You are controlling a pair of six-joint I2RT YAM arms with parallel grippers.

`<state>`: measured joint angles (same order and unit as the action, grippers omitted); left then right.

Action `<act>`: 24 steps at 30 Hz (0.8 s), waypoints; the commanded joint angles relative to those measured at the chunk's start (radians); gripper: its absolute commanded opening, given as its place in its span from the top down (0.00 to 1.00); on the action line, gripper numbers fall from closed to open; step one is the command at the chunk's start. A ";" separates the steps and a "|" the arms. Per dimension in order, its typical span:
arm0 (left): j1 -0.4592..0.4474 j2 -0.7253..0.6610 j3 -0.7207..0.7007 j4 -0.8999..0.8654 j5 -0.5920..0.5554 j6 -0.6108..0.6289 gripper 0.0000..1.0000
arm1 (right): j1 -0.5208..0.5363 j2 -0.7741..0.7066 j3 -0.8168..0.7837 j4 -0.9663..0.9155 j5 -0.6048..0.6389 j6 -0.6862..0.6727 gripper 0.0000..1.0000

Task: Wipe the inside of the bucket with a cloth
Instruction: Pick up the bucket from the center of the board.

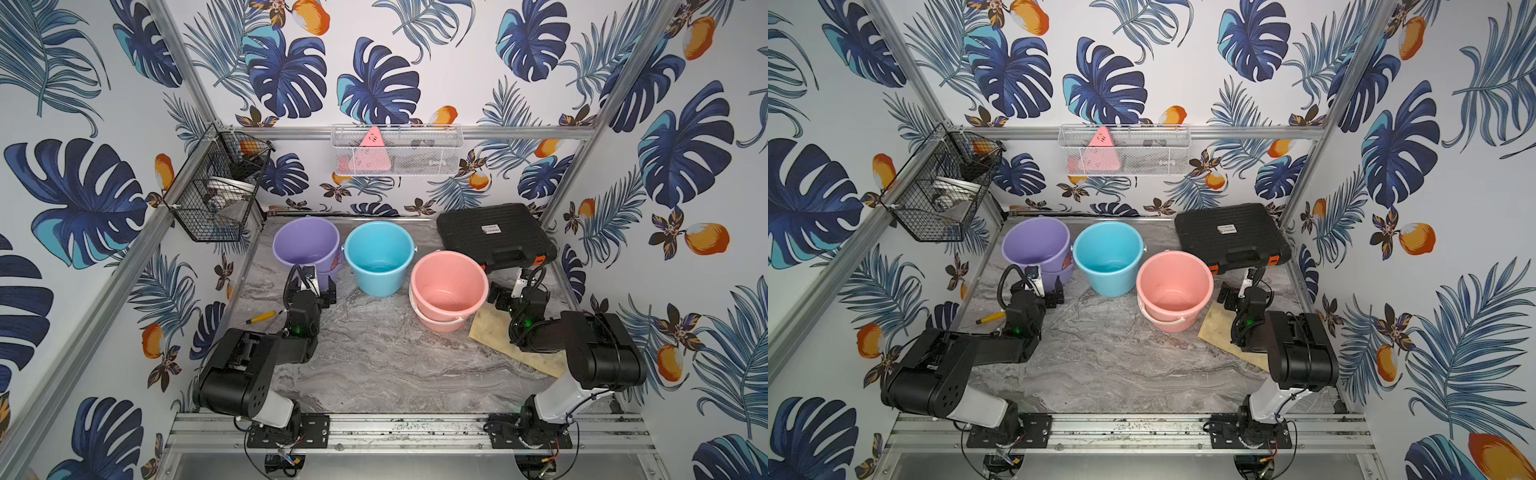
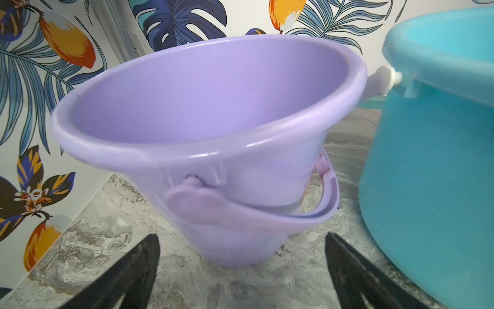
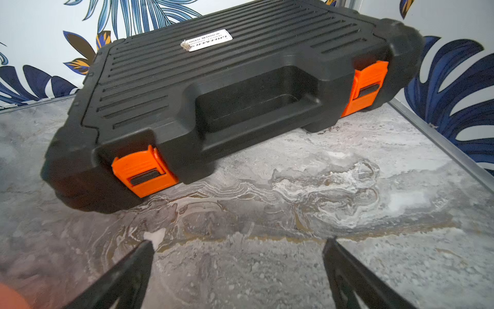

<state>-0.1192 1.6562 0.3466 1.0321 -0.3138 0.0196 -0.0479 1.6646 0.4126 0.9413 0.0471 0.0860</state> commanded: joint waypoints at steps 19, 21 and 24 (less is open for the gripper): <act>0.007 0.000 0.008 0.030 0.021 -0.012 0.01 | 0.002 -0.002 0.002 0.006 0.008 -0.006 0.00; 0.010 -0.003 0.011 0.018 0.029 -0.017 0.01 | 0.001 -0.002 0.002 0.006 0.007 -0.007 0.00; 0.008 0.000 0.002 0.044 0.024 -0.006 0.01 | 0.005 -0.006 -0.001 0.010 0.016 -0.009 0.00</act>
<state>-0.1116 1.6539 0.3477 1.0313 -0.2909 0.0166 -0.0475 1.6646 0.4122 0.9417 0.0475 0.0860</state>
